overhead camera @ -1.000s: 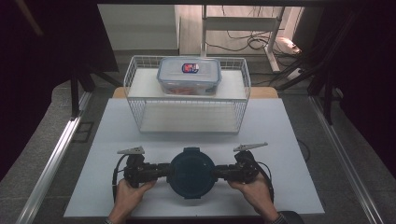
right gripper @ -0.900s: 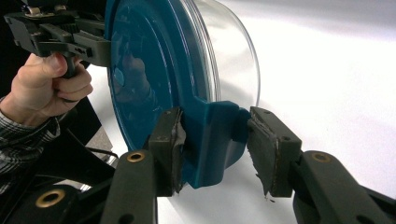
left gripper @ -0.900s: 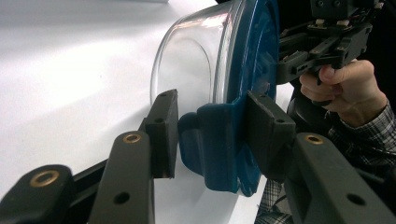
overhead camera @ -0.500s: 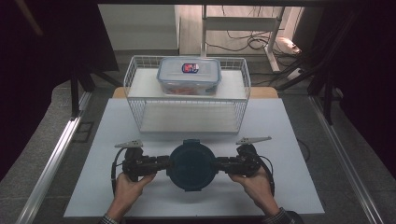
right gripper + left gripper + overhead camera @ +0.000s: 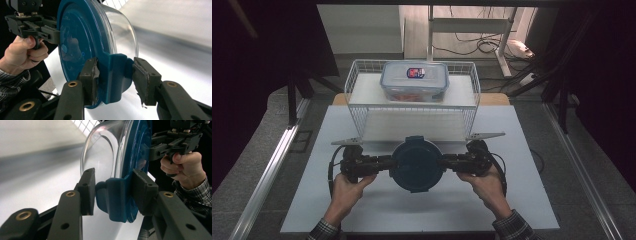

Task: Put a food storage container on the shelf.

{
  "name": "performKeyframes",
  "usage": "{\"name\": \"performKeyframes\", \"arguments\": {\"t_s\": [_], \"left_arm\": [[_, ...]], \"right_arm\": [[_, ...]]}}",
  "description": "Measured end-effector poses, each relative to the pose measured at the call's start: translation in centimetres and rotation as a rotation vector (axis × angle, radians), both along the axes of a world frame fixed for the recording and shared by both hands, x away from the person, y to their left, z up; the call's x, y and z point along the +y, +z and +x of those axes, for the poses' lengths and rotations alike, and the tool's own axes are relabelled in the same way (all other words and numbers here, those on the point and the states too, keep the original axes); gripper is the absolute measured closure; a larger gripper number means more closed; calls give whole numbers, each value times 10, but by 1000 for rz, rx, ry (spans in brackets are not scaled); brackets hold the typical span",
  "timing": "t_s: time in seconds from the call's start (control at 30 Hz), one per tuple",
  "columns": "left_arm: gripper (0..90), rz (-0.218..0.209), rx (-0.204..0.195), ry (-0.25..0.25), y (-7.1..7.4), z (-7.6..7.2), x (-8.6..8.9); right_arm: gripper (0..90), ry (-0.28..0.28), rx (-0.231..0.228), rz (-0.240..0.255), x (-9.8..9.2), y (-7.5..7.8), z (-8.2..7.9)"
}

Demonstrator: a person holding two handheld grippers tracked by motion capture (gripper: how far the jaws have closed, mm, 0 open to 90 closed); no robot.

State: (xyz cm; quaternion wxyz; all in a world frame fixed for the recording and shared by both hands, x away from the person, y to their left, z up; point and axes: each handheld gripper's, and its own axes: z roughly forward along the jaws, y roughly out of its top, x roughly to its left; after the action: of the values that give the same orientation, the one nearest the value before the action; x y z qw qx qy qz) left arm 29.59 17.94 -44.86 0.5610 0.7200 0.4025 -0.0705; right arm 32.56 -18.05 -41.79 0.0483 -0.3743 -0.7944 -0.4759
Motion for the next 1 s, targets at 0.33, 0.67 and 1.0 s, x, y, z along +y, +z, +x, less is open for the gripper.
{"name": "performKeyframes", "arguments": {"t_s": [0.33, 0.67, 1.0], "left_arm": [[566, 8, -47, 6, 36, 17, 0], [566, -26, -67, 13, 63, 32, 3], [566, -47, -97, 24, 98, 49, 10]], "right_arm": [[557, -18, -30, 40, -2, 26, 13], [558, -33, -91, 36, 1, 63, 25], [561, -50, -129, 64, 7, 98, 39]]}}
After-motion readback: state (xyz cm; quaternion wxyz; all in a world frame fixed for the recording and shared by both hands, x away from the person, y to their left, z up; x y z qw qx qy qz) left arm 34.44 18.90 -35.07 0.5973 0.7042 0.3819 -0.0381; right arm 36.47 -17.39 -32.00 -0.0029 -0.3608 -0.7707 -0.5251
